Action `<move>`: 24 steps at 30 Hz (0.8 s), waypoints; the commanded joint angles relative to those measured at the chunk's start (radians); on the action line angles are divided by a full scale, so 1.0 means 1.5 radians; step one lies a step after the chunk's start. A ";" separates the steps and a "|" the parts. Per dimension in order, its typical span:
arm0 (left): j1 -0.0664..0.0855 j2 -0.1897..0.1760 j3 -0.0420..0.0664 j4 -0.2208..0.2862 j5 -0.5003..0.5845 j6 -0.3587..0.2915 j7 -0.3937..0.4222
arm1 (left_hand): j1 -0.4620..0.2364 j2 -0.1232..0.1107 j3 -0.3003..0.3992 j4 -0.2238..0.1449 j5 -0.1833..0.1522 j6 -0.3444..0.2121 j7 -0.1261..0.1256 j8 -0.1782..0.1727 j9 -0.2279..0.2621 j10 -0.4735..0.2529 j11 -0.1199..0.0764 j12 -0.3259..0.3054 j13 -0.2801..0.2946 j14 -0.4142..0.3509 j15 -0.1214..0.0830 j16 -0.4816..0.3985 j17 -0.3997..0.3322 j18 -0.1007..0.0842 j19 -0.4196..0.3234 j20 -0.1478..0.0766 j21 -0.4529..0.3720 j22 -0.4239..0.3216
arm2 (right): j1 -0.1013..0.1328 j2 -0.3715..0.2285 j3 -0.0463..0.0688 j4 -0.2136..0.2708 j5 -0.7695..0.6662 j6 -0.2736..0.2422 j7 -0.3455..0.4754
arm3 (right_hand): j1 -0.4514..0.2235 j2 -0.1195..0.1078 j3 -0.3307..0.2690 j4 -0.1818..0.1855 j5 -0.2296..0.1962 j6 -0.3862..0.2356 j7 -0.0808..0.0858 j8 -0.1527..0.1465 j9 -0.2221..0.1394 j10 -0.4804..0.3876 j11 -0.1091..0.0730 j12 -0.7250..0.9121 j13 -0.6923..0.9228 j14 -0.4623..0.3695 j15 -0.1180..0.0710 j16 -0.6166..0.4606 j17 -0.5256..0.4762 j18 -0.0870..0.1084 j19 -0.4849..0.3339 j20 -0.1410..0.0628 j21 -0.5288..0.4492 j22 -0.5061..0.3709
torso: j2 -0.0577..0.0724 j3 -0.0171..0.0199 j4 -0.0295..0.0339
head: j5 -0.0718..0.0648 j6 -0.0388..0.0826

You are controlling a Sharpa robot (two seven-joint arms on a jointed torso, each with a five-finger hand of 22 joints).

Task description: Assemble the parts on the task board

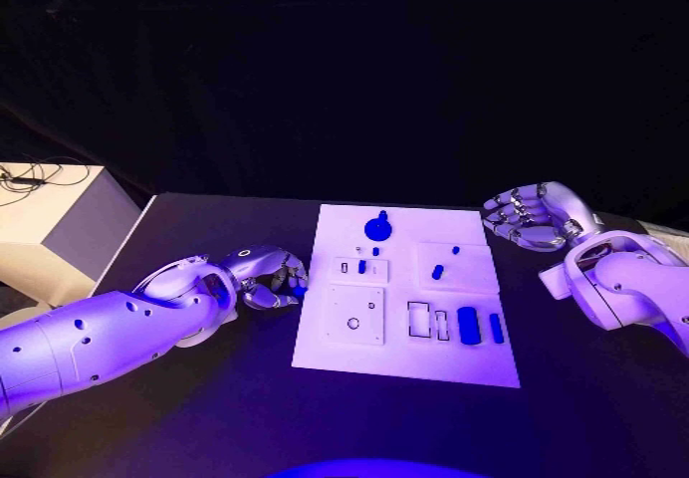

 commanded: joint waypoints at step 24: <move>-0.002 0.009 -0.001 -0.008 -0.020 0.015 -0.041 | 0.051 0.018 0.027 0.007 -0.012 0.015 -0.003 0.013 -0.004 -0.004 -0.006 0.029 0.008 -0.007 -0.005 0.021 0.004 0.009 0.008 -0.004 0.024 0.020 | 0.000 -0.003 0.000 0.004 -0.003 0.008 0.008 | -0.009 0.001 0.000 0.000 0.006 0.000 0.005 -0.006 -0.001 0.000 0.006 -0.005 -0.003 -0.001 0.003 -0.004 -0.003 0.002 -0.008 0.001 -0.003 -0.004 | 0.000 0.0002 0.0005 | -0.003 -0.003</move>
